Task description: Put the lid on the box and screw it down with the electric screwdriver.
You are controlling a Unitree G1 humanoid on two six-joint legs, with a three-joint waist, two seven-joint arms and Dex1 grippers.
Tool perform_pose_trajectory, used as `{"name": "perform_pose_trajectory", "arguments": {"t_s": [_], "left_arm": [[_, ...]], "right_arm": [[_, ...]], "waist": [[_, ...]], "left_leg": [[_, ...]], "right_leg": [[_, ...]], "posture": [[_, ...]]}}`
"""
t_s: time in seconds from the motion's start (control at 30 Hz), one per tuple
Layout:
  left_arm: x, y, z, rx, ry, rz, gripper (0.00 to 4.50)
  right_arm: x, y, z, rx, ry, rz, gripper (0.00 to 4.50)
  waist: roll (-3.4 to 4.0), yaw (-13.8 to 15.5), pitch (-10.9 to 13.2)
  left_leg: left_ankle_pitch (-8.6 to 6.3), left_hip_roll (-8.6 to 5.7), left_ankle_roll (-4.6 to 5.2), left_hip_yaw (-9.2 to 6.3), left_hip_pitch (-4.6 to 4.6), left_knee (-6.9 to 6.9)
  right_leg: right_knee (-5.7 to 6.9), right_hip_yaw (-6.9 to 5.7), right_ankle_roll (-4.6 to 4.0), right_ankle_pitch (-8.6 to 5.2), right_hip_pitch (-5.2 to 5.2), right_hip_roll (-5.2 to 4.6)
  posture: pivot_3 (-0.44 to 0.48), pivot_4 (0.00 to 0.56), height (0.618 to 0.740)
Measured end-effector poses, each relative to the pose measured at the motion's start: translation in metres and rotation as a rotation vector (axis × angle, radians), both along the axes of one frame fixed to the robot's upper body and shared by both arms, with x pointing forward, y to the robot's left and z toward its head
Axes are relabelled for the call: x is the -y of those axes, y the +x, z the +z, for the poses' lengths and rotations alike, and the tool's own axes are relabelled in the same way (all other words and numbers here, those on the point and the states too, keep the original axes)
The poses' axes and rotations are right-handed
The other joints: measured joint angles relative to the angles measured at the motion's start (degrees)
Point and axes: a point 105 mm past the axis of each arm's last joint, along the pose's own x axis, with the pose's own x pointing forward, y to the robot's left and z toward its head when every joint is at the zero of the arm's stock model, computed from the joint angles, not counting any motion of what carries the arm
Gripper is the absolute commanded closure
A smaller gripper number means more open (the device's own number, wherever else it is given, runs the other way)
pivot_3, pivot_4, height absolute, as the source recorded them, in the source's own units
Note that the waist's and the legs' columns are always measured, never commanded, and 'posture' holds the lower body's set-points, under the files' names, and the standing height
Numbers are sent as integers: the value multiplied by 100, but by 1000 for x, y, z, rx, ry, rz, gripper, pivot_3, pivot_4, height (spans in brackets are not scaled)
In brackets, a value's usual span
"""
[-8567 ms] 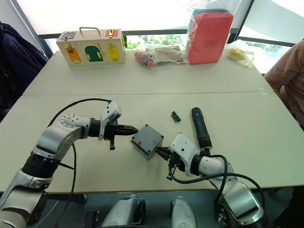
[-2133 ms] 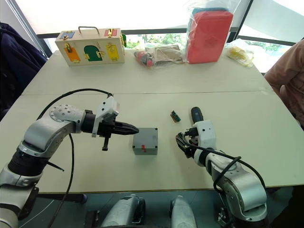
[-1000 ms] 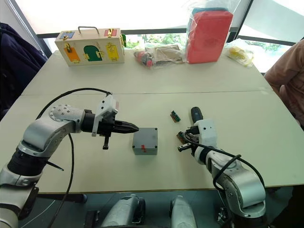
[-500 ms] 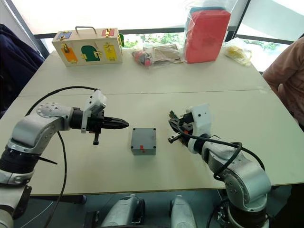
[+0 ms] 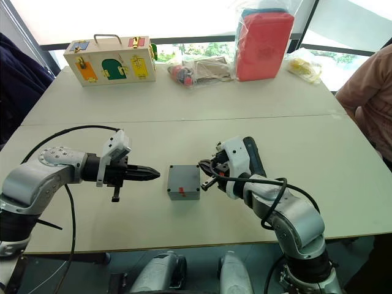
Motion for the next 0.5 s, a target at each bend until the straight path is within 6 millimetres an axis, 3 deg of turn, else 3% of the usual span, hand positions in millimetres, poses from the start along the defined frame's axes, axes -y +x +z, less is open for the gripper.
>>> {"name": "perform_pose_trajectory", "arguments": {"t_s": [0.5], "left_arm": [[2,0,2,11,-6,9,4500]], "right_arm": [[-3,6,-7,-12,-4,-2,4451]], "waist": [[0,3,0]], "left_leg": [[1,-1,-1,0,0,0]], "right_leg": [[0,0,0,0,0,-1]], "posture": [[0,150,740]]}}
